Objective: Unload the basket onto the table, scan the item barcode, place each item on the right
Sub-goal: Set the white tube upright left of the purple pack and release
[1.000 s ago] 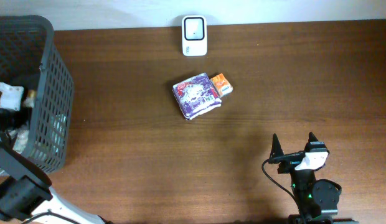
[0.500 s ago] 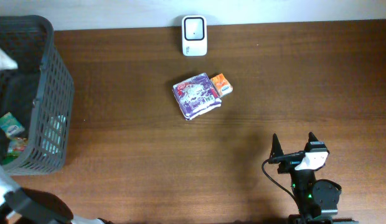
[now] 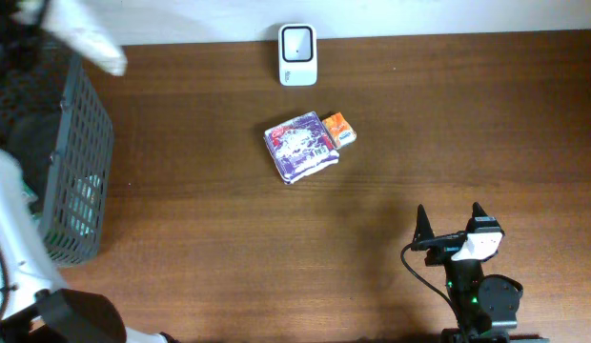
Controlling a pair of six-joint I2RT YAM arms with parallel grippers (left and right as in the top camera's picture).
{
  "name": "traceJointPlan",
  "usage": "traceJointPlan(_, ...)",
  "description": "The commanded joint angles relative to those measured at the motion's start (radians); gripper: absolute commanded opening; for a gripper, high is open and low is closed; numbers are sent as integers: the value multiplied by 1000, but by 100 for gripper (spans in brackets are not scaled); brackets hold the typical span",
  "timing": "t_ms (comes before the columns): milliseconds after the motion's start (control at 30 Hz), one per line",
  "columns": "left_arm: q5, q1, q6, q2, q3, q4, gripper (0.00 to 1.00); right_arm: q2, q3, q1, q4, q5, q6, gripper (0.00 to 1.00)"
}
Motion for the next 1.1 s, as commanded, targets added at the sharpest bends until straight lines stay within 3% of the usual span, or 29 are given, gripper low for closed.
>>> traceJointPlan(0,16,-154,31,-25,19,-32,0,-5,-9,5,-1,5,8,99)
traceJointPlan(100,-131,-239,153,-25,19,-235,0,-5,-9,5,-1,5,8,99)
traceJointPlan(167,-416,-315,291,-24,19,-514,0,-5,-9,5,-1,5,8,99)
traceJointPlan(233,-634,-370,372,-24,18,-658,0,-5,-9,5,-1,5,8,99)
traceJointPlan(300,-842,-439,439,-19,13,-752,0,-5,-9,5,-1,5,8,99)
traceJointPlan(400,-997,-538,501,1,2,-803,0,-5,-9,5,-1,5,8,99)
traceJointPlan(567,-1135,-686,527,83,-10,-846,0,-5,-9,5,-1,5,8,99)
traceJointPlan(700,-1185,-774,658,193,-10,-864,0,-5,-9,5,-1,5,8,98)
traceJointPlan(933,-1189,-816,690,341,-10,-881,0,-5,-9,5,-1,5,8,99)
traceJointPlan(1067,-1190,-815,690,382,-10,-881,5,-5,-9,5,-1,5,8,99)
